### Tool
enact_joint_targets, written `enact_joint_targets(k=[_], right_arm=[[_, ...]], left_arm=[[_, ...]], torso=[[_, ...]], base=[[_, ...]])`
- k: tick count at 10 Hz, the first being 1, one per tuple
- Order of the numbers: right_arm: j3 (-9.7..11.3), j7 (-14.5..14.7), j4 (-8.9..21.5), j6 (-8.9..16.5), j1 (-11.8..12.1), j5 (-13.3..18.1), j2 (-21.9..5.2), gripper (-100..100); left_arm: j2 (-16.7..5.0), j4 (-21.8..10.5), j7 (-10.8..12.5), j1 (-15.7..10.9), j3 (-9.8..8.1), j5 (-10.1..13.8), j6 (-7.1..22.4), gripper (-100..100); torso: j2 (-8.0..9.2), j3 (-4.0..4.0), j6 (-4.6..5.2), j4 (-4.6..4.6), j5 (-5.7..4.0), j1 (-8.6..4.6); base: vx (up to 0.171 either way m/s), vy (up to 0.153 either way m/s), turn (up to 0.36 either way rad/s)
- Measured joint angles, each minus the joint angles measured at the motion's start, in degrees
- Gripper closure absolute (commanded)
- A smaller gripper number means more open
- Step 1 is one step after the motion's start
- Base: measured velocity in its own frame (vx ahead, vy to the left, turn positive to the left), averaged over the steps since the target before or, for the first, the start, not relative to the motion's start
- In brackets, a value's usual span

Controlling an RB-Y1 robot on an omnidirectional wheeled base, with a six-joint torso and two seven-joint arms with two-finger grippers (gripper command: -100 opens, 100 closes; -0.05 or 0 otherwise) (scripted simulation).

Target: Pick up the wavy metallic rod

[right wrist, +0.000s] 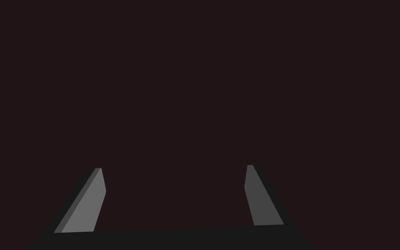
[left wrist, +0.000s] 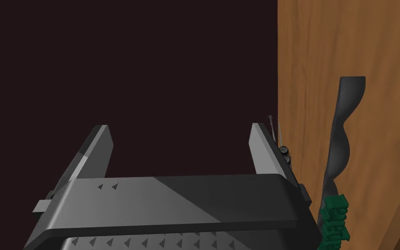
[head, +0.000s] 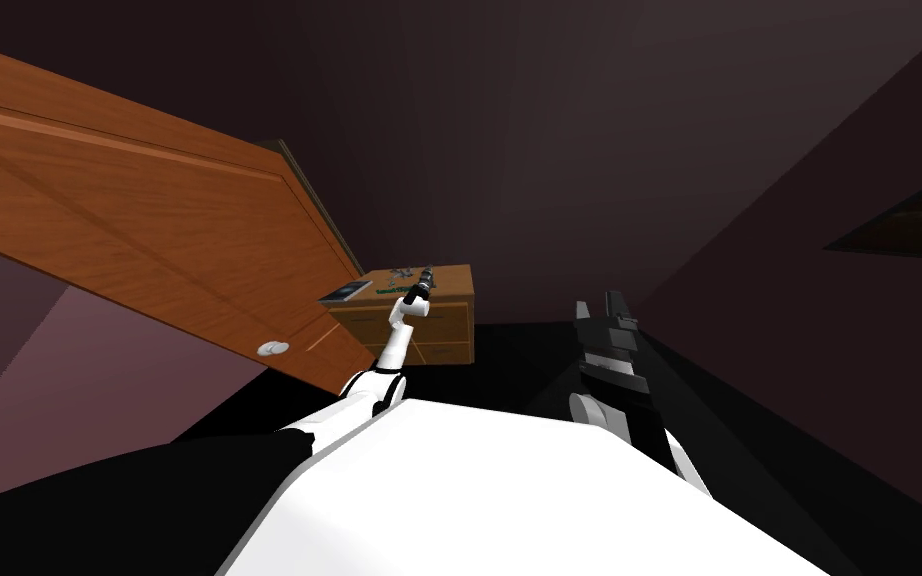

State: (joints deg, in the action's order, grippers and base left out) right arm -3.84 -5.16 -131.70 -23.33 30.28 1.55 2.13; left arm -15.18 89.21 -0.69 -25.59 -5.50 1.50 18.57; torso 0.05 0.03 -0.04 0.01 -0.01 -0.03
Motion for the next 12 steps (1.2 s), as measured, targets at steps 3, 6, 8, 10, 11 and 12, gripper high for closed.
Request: enact_joint_targets(k=[3,6,8,10,11,12], right_arm=[[0.0,0.0,0.0,0.0,0.0,0.0,0.0,0],[0.0,0.0,0.0,0.0,0.0,0.0,0.0,0],[0.0,0.0,0.0,0.0,0.0,0.0,0.0,0],[0.0,0.0,0.0,0.0,0.0,0.0,0.0,0],[0.0,0.0,0.0,0.0,0.0,0.0,0.0,0],[0.0,0.0,0.0,0.0,0.0,0.0,0.0,0]], left_arm=[[-0.5,-3.2,-0.3,-3.8,-0.17,0.4,4.5,-100],[-1.9,-8.4,-0.7,-9.0,-0.16,1.6,9.6,-100],[-2.2,-11.0,-0.8,-11.0,-0.13,1.9,12.4,-100],[-3.0,-14.1,-1.1,-14.0,0.01,2.7,15.7,-100],[-3.6,-15.5,-1.3,-15.6,0.16,3.4,17.5,-100],[-4.0,-17.0,-1.5,-16.8,0.25,3.8,19.3,-100]], torso=[[-0.01,-0.01,0.00,0.00,0.00,0.02],[-0.04,-0.02,0.00,-0.01,0.01,0.06],[-0.05,-0.03,-0.02,-0.02,0.02,0.08],[-0.08,-0.05,-0.01,-0.02,0.03,0.11],[-0.09,-0.05,-0.01,-0.02,0.03,0.14],[-0.09,-0.06,-0.02,-0.03,0.04,0.14]], base=[[-0.012,-0.008,-0.025],[-0.004,0.002,-0.023],[0.002,0.005,-0.013],[0.008,0.018,-0.028],[0.012,0.021,-0.018],[0.005,0.009,0.003]])
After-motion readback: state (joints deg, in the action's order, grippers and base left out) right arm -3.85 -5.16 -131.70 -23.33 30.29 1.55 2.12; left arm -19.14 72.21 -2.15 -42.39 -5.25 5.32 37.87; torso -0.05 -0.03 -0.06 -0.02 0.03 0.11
